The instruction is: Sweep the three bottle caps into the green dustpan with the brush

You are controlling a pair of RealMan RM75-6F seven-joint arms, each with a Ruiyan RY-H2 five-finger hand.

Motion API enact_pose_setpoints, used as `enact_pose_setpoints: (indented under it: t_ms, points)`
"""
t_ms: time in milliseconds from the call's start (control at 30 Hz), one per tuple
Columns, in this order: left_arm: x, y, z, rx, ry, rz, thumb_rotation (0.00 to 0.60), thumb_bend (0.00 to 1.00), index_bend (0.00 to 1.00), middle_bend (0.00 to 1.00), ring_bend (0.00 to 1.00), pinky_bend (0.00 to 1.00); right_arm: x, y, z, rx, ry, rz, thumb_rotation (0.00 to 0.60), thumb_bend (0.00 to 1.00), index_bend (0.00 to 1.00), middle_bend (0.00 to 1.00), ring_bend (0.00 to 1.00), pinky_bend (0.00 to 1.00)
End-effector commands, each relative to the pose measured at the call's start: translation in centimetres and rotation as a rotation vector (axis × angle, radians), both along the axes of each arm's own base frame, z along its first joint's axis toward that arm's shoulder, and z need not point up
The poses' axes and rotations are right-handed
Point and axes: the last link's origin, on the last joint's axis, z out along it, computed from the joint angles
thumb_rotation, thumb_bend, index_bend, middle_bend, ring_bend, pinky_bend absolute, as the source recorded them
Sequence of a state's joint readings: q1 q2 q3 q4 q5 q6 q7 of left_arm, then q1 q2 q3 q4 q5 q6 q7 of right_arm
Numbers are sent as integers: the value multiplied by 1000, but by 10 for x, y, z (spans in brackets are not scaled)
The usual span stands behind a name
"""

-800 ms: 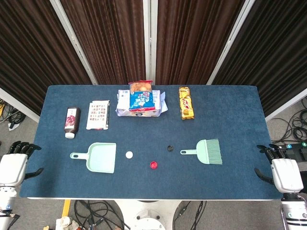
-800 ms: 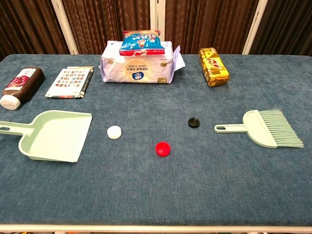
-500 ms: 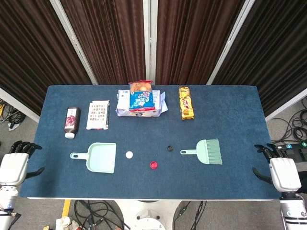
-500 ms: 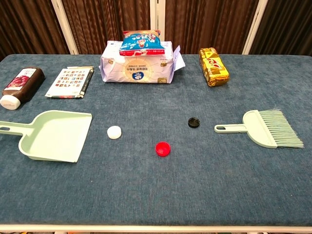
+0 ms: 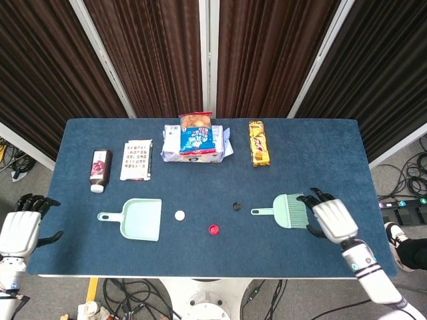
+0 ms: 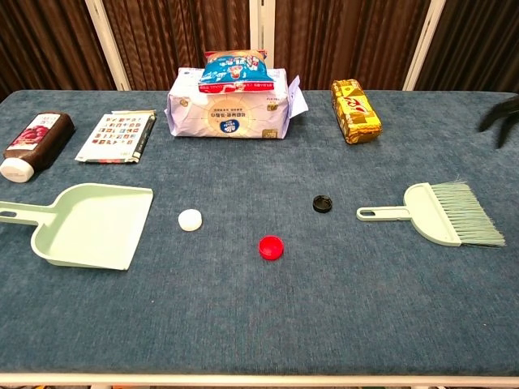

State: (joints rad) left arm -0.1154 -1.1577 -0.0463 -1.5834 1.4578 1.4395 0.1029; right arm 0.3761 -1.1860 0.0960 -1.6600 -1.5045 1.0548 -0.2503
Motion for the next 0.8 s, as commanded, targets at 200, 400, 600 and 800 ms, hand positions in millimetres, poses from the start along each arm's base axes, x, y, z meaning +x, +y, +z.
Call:
enact_pose_setpoints:
  t_ms: [200, 400, 600, 800]
  points:
    - [-5, -5, 1, 5, -9, 19, 600, 6, 330, 306, 200, 156, 26, -49, -77, 39, 204, 94, 600, 116, 333, 396, 106, 312]
    - [-6, -5, 0, -1, -11, 24, 600, 6, 330, 306, 200, 156, 33, -51, -104, 22, 235, 128, 600, 108, 374, 429, 118, 312]
    - [-9, -4, -2, -7, -16, 36, 600, 7, 332, 306, 200, 156, 37, -46, -122, 11, 245, 150, 600, 104, 396, 433, 118, 312]
    - [-12, -4, -2, -9, -20, 41, 600, 7, 332, 306, 200, 156, 38, -44, -134, 24, 242, 146, 600, 131, 405, 449, 128, 312]
